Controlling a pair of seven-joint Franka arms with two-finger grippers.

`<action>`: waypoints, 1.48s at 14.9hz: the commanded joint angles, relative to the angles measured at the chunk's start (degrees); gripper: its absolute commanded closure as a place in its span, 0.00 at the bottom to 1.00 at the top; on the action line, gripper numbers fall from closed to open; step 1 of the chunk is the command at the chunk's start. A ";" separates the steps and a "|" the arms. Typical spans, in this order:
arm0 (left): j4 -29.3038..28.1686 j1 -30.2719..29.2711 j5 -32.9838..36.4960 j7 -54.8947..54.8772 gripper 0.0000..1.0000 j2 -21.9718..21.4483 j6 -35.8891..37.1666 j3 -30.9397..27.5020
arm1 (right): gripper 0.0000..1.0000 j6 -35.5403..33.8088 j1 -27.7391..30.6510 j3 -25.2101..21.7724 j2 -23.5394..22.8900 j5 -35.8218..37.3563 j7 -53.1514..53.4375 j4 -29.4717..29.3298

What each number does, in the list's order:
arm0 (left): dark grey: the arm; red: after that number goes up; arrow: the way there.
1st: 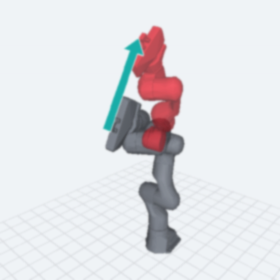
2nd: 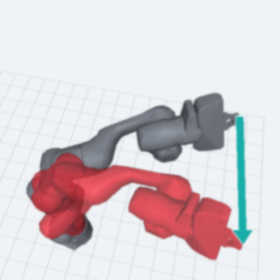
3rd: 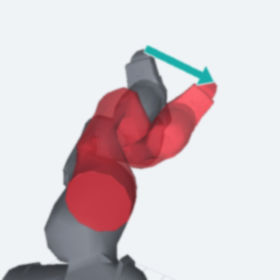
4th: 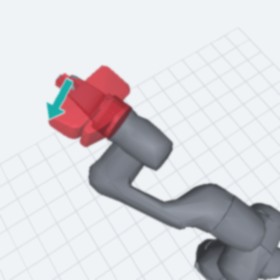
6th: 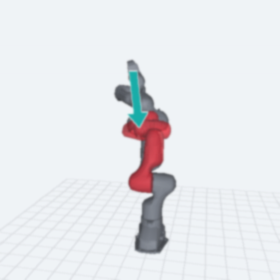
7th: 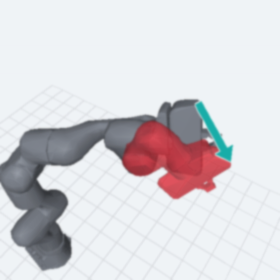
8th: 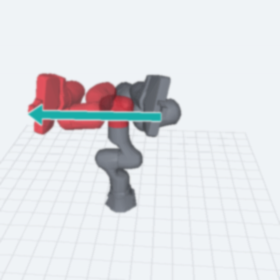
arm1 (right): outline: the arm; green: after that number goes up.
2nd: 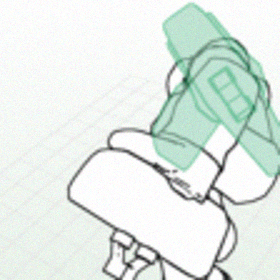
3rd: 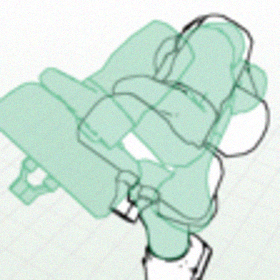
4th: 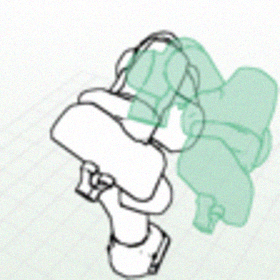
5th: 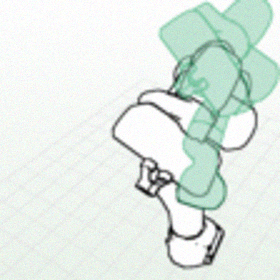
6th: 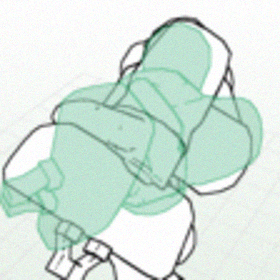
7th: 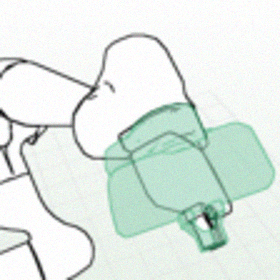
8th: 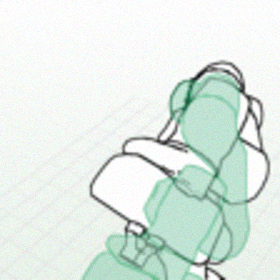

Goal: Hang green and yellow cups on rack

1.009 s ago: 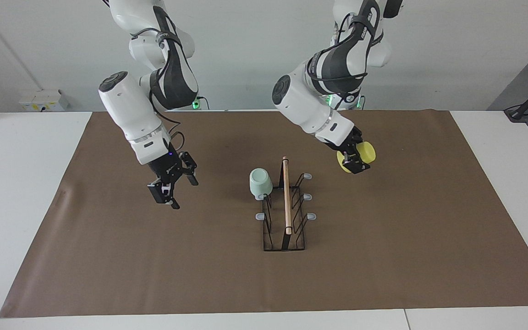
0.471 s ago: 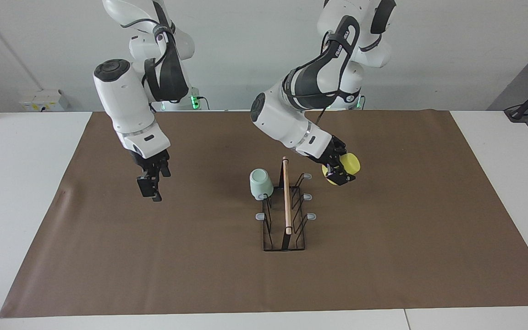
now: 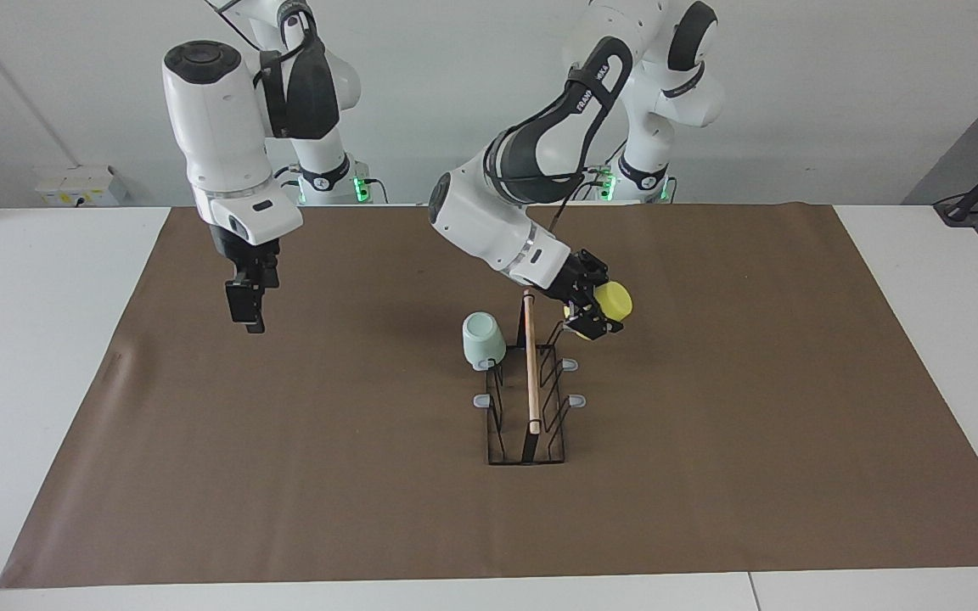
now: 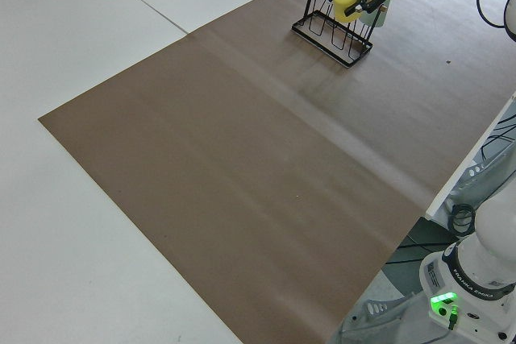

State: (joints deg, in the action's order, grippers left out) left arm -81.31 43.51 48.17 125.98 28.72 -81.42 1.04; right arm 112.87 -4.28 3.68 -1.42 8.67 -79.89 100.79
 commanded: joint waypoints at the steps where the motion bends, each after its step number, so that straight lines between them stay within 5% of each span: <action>1: -1.21 1.74 0.70 0.67 1.00 0.46 0.65 -0.68 | 0.00 -2.13 2.52 0.54 2.46 0.73 1.57 -0.24; 8: -1.66 1.93 0.96 1.11 1.00 0.46 -0.40 -0.60 | 0.00 -12.93 2.34 0.89 5.27 2.76 6.48 -4.55; 17: -3.85 3.60 0.70 1.37 1.00 0.54 -1.90 -0.60 | 0.00 -22.51 2.17 1.77 9.33 -5.13 34.85 -4.46; 22: -1.67 4.48 1.31 1.28 1.00 4.41 1.16 -0.77 | 0.00 -21.99 1.73 1.68 9.41 -9.72 56.66 -3.94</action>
State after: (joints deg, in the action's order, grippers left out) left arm -84.37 46.68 48.81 126.83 31.84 -82.42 1.14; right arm 91.00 -2.71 5.27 7.55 0.74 -30.13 96.11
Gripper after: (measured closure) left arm 0.352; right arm 0.000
